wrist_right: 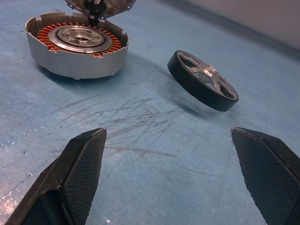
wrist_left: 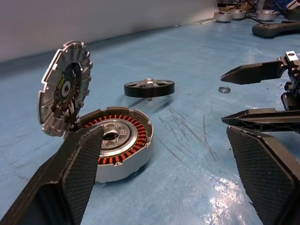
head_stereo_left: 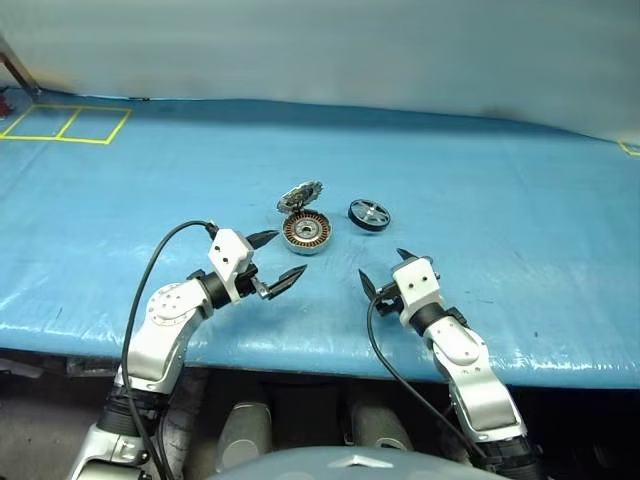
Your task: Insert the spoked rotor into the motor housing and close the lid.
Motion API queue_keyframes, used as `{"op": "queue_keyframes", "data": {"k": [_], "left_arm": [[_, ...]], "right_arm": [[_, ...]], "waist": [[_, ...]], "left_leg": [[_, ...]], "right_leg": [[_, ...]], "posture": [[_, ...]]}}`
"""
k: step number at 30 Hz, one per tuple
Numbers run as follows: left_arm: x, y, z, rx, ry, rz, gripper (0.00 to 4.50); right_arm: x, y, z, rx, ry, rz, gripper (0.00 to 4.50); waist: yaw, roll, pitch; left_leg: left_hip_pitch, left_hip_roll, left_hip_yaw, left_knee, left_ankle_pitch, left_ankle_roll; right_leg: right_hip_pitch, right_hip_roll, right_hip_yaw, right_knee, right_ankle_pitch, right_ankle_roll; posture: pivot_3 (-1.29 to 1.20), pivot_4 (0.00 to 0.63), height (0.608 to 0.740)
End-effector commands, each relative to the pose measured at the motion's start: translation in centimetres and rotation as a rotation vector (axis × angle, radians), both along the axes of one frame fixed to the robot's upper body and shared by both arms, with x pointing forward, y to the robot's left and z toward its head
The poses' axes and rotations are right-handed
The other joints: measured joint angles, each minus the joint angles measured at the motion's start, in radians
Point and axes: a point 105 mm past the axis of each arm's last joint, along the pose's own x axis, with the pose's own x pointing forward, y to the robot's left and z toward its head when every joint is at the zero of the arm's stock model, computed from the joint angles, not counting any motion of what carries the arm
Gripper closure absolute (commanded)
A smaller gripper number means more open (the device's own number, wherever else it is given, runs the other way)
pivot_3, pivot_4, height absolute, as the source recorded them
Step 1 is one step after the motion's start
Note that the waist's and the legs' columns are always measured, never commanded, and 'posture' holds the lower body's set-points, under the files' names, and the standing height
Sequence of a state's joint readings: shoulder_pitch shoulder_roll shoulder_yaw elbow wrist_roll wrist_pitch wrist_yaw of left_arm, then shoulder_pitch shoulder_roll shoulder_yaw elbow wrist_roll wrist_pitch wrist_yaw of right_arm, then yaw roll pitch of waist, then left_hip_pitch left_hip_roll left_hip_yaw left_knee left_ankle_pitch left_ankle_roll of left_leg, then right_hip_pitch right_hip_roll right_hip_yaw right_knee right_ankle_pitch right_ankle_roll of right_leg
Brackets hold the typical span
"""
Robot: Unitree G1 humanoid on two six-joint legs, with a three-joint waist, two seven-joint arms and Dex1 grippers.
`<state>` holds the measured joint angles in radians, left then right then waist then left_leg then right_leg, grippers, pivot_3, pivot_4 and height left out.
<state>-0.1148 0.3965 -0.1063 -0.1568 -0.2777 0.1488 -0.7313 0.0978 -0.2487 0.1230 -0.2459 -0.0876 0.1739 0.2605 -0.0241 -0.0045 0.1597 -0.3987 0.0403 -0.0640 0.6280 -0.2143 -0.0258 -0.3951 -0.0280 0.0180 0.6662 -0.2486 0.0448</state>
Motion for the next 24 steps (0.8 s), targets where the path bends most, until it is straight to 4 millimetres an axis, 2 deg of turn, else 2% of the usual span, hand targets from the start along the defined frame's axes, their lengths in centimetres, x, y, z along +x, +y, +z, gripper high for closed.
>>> {"op": "queue_keyframes", "data": {"k": [1,24], "left_arm": [[0.04,-0.15,0.67,-0.005,-0.026,-0.011,0.02],[0.28,-0.41,0.87,-0.016,-0.035,-0.01,0.02]], "right_arm": [[0.08,0.08,1.08,0.007,-0.048,0.005,0.02],[0.28,-0.26,1.66,0.012,-0.069,-0.007,0.02]], "waist": [[0.0,0.0,0.0],[-0.002,0.0,0.0]], "left_leg": [[0.0,0.0,0.001,0.0,0.0,0.0],[0.001,0.0,0.004,0.0,0.0,0.0]], "right_leg": [[0.0,0.0,0.001,0.0,0.0,0.0],[-0.001,0.0,0.004,-0.001,-0.001,-0.001]], "posture": [[0.0,0.15,0.74],[0.0,0.15,0.74]]}}
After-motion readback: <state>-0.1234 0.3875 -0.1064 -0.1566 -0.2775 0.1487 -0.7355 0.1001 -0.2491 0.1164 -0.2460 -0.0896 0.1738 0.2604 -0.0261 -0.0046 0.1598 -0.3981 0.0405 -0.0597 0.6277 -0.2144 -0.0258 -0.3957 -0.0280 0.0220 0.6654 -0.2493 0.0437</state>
